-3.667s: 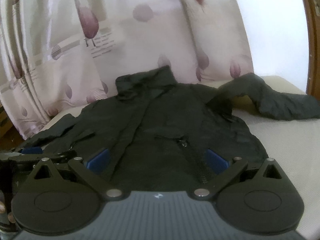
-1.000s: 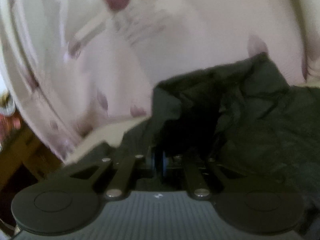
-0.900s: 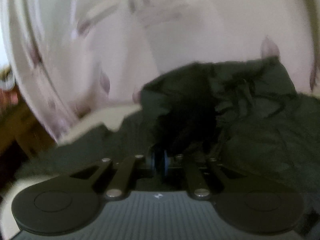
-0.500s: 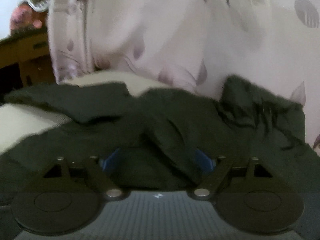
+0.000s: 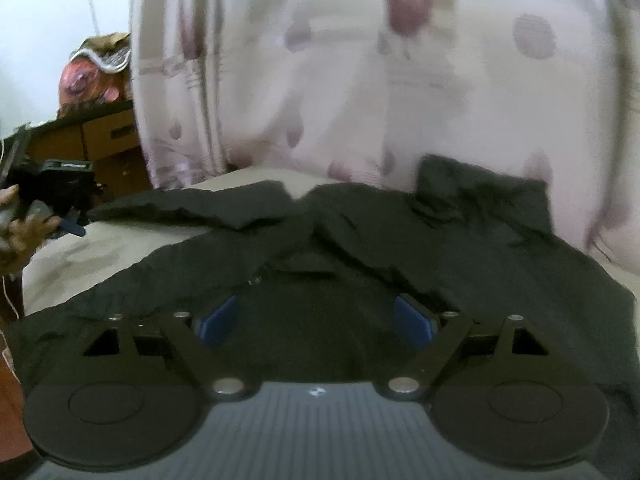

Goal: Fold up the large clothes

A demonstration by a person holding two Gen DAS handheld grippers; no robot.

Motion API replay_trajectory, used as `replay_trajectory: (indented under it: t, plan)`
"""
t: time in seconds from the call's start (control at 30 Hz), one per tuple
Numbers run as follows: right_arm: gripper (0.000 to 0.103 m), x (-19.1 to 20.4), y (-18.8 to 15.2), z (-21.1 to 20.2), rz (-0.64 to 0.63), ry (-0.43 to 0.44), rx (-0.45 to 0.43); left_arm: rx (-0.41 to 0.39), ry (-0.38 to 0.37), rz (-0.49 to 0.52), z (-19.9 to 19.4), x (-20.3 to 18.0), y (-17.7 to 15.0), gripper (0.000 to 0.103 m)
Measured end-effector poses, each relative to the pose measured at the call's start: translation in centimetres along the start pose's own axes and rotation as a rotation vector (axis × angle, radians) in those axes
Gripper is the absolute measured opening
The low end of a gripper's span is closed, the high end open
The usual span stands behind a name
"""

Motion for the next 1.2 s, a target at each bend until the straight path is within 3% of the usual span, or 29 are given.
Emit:
replay_trajectory:
  t: [0.13,0.3,0.33,0.37,0.4,0.43,0.5,0.6,0.8,1.0,1.2]
  plan:
    - [0.086,-2.5,-1.1,-2.5,0.104,-0.031,-0.005,0.008,-0.003,-0.08,2.0,1.3,2.2,0.094]
    - [0.086,-5.3,-2.0,-4.3,0.266,-0.044,-0.005,-0.017,0.011,-0.088,3.5,1.0,3.6,0.091]
    - [0.086,-5.6,-2.1,-4.5,0.29,-0.045,-0.003,-0.019,0.017,-0.083,3.9,0.9,3.8,0.075]
    - [0.086,-6.0,-2.3,-4.7,0.312,-0.046,-0.003,-0.004,0.022,-0.068,4.5,0.7,3.9,0.036]
    - [0.086,-6.3,-2.5,-4.9,0.332,-0.049,-0.003,0.025,0.024,-0.058,5.3,0.6,4.0,0.015]
    - [0.086,-6.5,-2.6,-5.1,0.345,-0.052,-0.005,0.052,0.016,-0.066,5.9,0.7,4.0,0.008]
    - [0.086,-7.0,-2.9,-5.5,0.365,-0.057,-0.011,0.006,0.034,-0.038,6.0,-0.2,4.0,0.005]
    - [0.086,-7.7,-3.1,-6.4,0.378,-0.078,-0.028,-0.08,0.058,0.116,4.8,-4.8,4.2,0.004]
    - [0.086,-10.4,-4.0,-8.5,0.439,-0.131,-0.063,-0.171,-0.096,0.338,1.8,-17.5,2.5,0.004]
    - [0.086,-12.6,-5.1,-9.9,0.501,-0.146,-0.087,-0.07,-0.268,0.536,2.5,-29.0,-4.3,0.004]
    - [0.086,-14.1,-6.1,-11.0,0.511,-0.157,-0.099,0.065,-0.359,0.691,5.4,-35.5,-13.4,0.004]
Point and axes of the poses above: each gripper's, at about its wrist camera, not at the fingertips, and z roughly the way its jaws point, x to its left, y to its top, the point moved 2 cm from there along z, roughly the way its jaws point, and after that the axes turned 11 degrees about -y, right-handed, at the moved point
